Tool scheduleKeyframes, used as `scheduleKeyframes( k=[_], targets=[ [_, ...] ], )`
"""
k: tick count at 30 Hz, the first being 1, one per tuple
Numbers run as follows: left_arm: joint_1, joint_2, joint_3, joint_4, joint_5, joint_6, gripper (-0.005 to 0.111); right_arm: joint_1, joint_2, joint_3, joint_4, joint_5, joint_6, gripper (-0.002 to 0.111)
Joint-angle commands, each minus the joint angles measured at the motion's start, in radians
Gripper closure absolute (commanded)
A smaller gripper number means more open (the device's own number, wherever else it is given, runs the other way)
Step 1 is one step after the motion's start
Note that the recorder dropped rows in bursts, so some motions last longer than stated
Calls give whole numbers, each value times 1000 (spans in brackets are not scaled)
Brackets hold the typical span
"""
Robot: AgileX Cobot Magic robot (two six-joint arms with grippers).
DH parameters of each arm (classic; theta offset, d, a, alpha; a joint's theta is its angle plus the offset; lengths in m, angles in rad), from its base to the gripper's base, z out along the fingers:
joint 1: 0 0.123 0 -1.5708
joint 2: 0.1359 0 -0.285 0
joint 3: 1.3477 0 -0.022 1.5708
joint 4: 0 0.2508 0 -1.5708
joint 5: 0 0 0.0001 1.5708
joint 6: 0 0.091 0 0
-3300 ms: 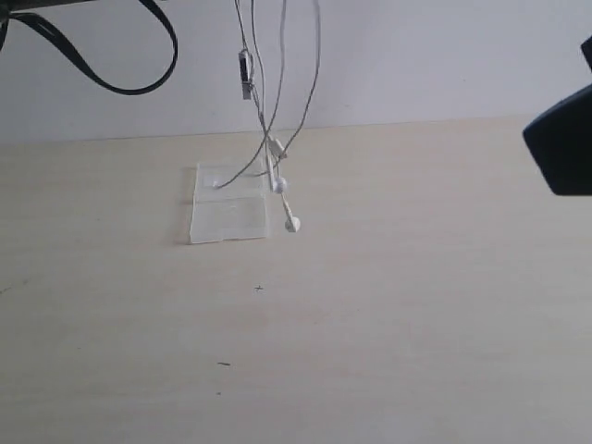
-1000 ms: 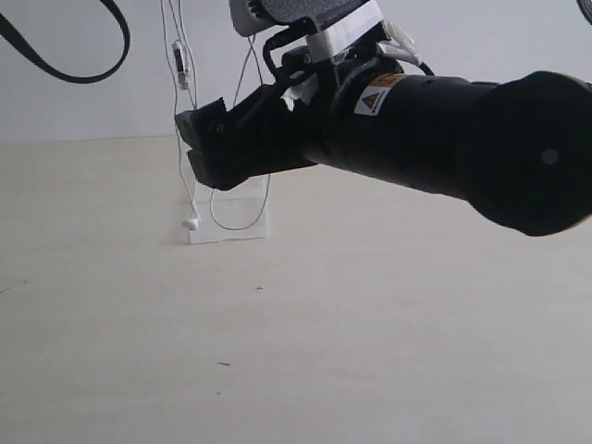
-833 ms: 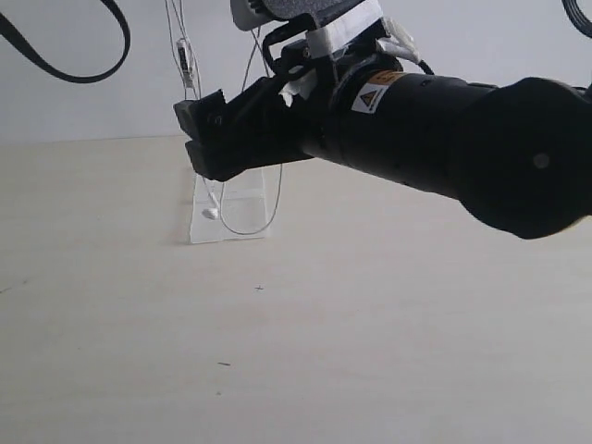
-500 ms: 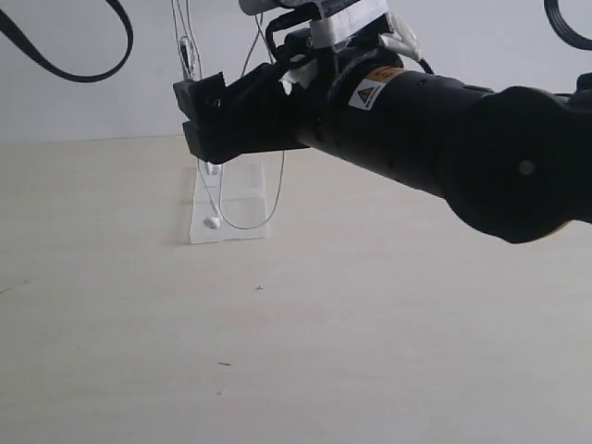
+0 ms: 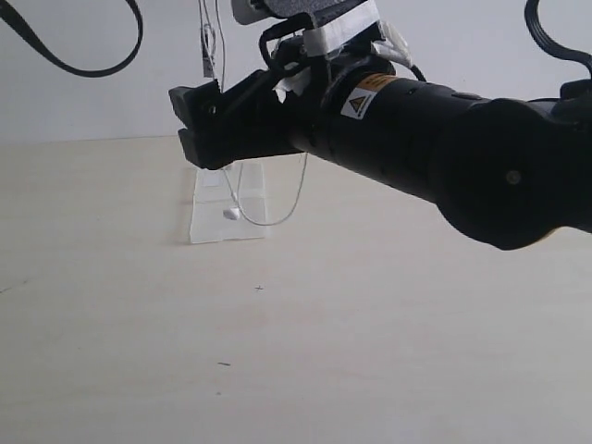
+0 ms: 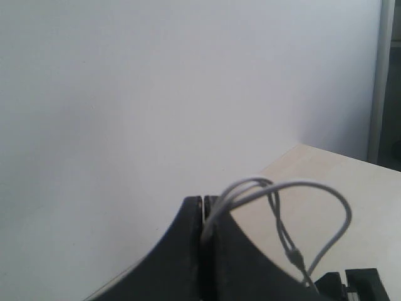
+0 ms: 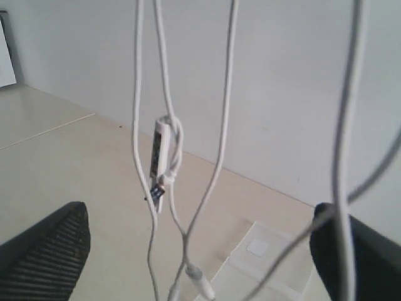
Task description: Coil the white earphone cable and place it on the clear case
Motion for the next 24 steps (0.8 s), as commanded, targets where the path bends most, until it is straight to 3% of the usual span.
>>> scheduleKeyframes(
  k=[1, 7, 24],
  targets=[
    [-6, -1, -3, -6, 12, -11, 107, 0, 1, 1, -11, -13, 1, 18],
    [-6, -1, -3, -6, 76, -11, 107, 0, 1, 1, -11, -10, 3, 18],
    [-6, -1, -5, -6, 87, -62, 107, 0, 17, 1, -9, -46, 46, 18]
  ],
)
